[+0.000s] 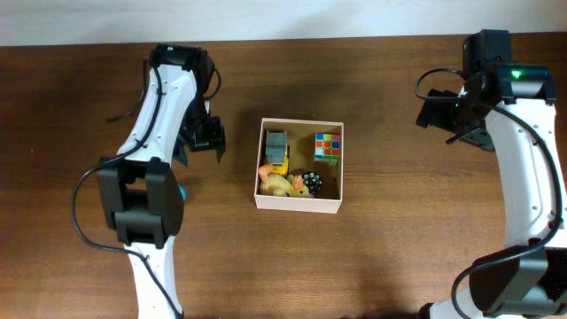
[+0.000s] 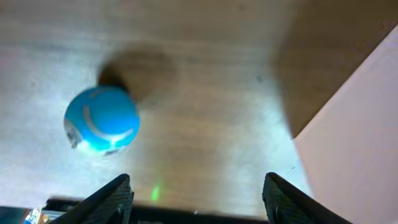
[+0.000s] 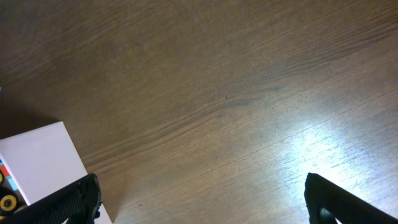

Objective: Pack container
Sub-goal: 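Lower the open left gripper onto the blue ball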

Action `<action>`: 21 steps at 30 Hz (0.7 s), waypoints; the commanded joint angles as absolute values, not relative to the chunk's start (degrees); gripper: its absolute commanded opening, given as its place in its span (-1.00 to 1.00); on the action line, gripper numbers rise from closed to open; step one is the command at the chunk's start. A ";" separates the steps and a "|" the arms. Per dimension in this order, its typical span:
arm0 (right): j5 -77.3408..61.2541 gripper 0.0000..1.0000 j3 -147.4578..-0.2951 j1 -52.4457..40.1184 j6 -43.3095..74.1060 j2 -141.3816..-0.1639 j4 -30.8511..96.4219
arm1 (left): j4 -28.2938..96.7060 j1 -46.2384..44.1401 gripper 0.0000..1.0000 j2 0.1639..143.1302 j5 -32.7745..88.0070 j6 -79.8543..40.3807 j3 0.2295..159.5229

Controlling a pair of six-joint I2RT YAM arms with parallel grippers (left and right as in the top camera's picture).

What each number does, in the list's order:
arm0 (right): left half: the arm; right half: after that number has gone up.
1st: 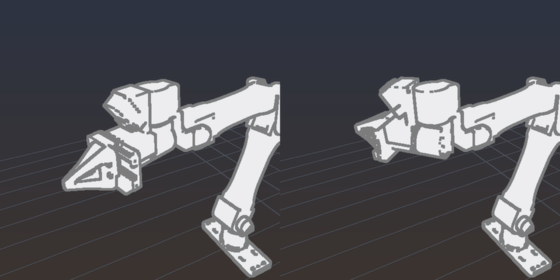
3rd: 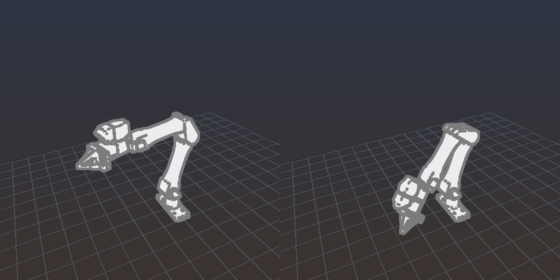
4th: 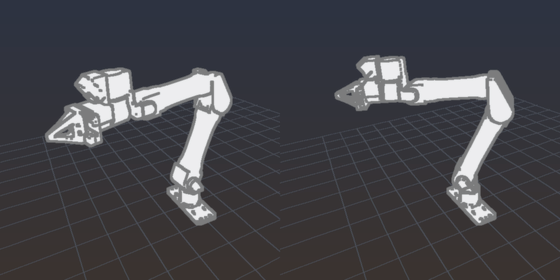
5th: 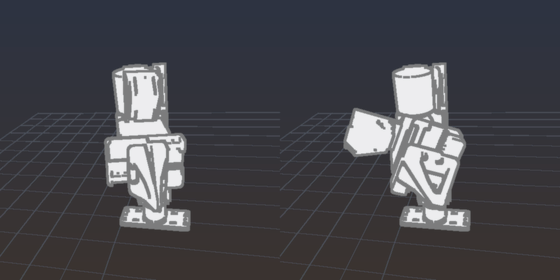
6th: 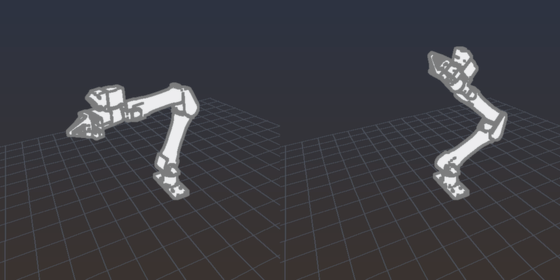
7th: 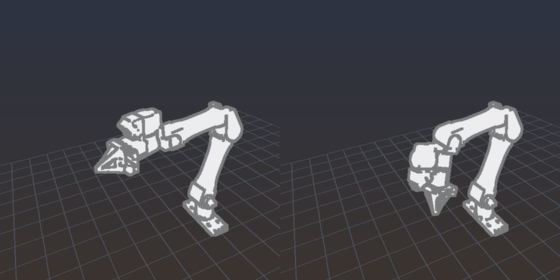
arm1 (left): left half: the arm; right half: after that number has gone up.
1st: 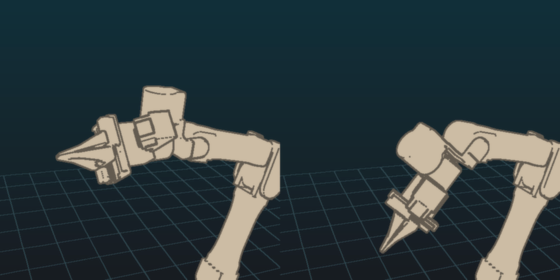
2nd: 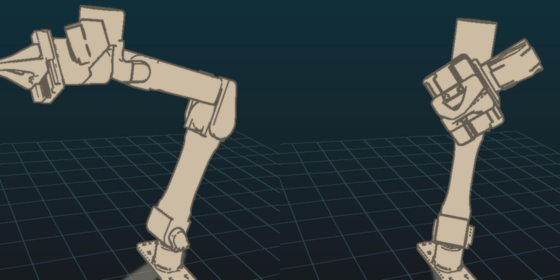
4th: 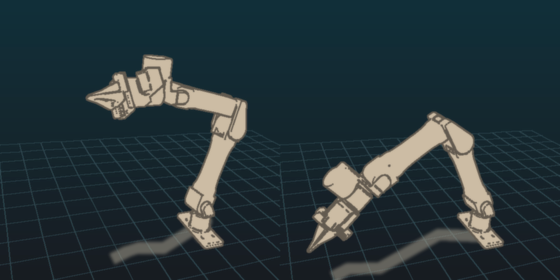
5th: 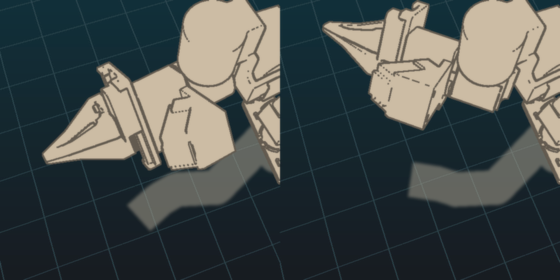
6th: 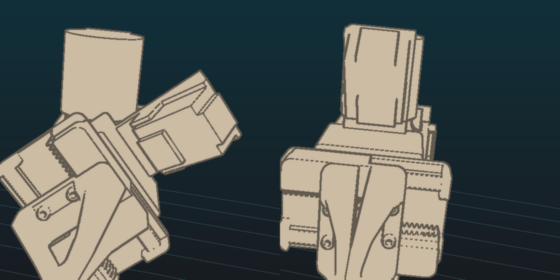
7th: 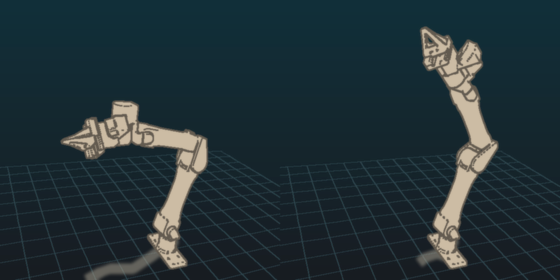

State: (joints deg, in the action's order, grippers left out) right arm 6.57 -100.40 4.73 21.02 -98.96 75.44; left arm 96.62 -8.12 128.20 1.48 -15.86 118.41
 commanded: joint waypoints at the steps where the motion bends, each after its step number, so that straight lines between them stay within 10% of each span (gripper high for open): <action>1: 6.70 0.98 -101.14 4.58 21.52 -98.78 75.44 | 96.73 -6.00 0.38 121.51 0.67 -13.10 117.36; 21: 6.70 0.98 -101.14 4.58 21.52 -98.78 75.44 | 94.91 -0.34 0.54 115.26 -2.35 -6.42 100.53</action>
State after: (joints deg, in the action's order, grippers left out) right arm 6.57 -100.40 4.73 21.02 -98.96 75.42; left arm 95.98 -0.40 118.19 -0.45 -6.04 104.03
